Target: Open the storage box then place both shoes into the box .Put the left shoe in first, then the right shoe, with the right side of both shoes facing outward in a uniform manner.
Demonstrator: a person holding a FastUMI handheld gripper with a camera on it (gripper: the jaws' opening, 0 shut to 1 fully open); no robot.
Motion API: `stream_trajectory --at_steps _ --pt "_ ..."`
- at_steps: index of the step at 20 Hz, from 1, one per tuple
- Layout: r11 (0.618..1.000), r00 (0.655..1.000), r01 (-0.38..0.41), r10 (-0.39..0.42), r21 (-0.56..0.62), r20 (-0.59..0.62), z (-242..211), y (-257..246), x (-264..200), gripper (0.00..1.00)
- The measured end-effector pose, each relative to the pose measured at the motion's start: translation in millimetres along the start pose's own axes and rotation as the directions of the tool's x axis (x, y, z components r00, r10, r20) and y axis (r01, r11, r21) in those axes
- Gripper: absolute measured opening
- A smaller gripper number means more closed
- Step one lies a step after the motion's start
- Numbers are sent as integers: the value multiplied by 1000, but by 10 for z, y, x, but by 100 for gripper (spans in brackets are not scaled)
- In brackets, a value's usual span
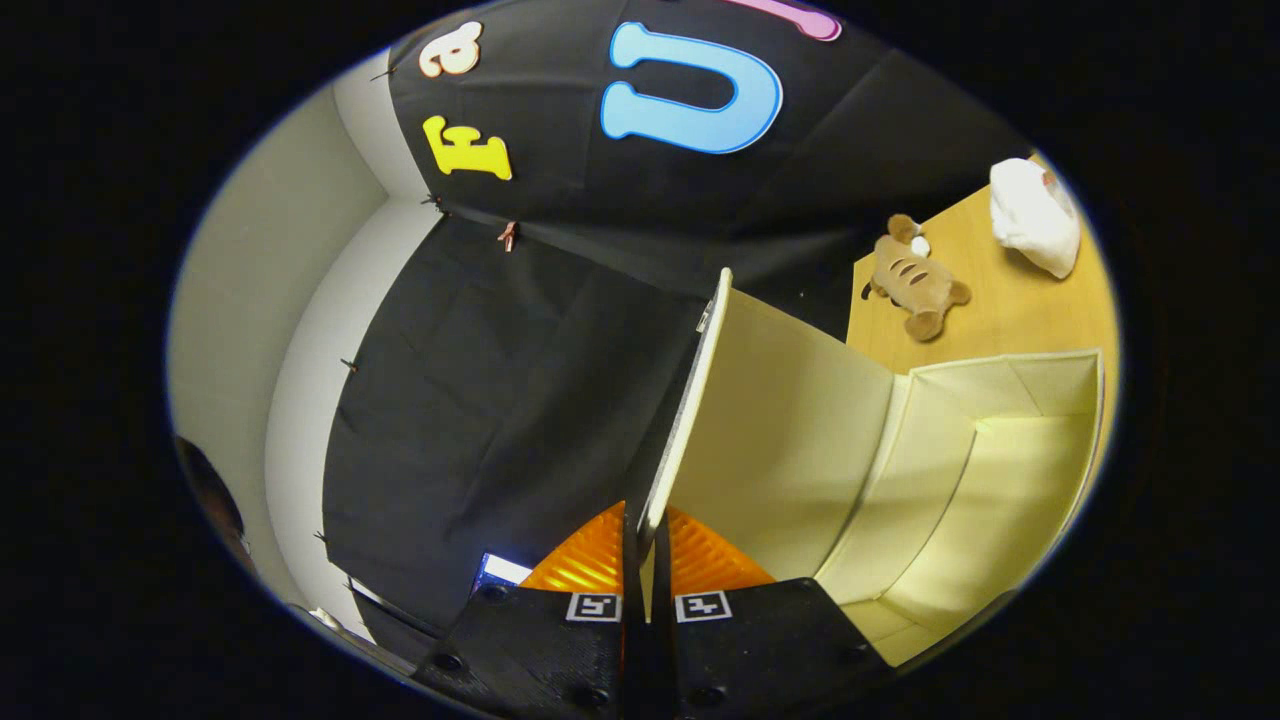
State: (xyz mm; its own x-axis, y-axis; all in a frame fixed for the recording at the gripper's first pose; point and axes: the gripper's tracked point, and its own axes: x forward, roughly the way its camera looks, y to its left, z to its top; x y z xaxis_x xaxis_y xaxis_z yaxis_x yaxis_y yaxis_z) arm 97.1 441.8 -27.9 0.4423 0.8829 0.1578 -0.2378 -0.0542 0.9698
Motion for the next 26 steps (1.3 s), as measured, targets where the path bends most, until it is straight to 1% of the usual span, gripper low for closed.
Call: stream_trajectory --at_steps 4,6,8,10,11,13,14,15,16,17,18,19,23,26 --pt "1000 1000 27 -26 4 -10 -108 14 387 5" --pt "999 999 43 -43 -8 -13 -154 -53 510 7" --pt "998 998 62 -62 -23 -5 -190 -91 654 12" --pt "997 997 75 -75 -32 5 -131 -119 692 18" --pt "995 996 87 -87 -42 15 -105 -143 711 34" --pt "991 993 118 -116 -58 35 -66 -218 718 50" --pt "990 991 127 -125 -59 43 -27 -243 710 54" --pt "989 990 137 -134 -62 49 -25 -265 715 63" --pt "987 989 143 -139 -73 56 -8 -280 706 66" --pt "985 988 151 -146 -85 60 -6 -297 685 74" --pt "983 986 158 -152 -98 61 -6 -307 675 80" --pt "980 986 164 -158 -110 62 -44 -266 682 90" --pt "970 982 182 -171 -159 81 -42 -221 547 91" --pt "935 966 248 -219 -254 139 62 -255 307 91"
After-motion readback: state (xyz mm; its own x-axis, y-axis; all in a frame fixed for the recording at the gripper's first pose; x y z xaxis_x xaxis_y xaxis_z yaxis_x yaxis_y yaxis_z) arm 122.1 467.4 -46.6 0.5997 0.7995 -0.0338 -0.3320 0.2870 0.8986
